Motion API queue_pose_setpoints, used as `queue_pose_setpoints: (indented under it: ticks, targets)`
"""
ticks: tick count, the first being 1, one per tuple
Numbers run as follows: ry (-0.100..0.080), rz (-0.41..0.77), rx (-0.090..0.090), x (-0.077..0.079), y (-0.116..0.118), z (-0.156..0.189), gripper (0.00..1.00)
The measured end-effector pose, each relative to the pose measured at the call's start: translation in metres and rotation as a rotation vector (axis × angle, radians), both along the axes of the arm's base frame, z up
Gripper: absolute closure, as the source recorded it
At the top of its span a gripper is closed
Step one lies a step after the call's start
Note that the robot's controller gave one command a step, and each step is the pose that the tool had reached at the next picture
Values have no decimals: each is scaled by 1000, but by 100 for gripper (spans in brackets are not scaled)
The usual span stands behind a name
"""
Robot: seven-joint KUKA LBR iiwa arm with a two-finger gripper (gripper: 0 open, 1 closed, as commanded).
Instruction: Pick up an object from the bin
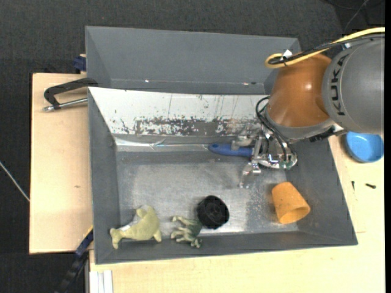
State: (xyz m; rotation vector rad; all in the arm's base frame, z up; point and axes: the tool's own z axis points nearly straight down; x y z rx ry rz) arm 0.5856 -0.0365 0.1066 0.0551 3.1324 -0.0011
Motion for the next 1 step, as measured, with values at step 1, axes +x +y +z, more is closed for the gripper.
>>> queue_pose_setpoints:
  ticks: [1]
  targets:
    - [3, 5, 2, -1, 3, -1, 100]
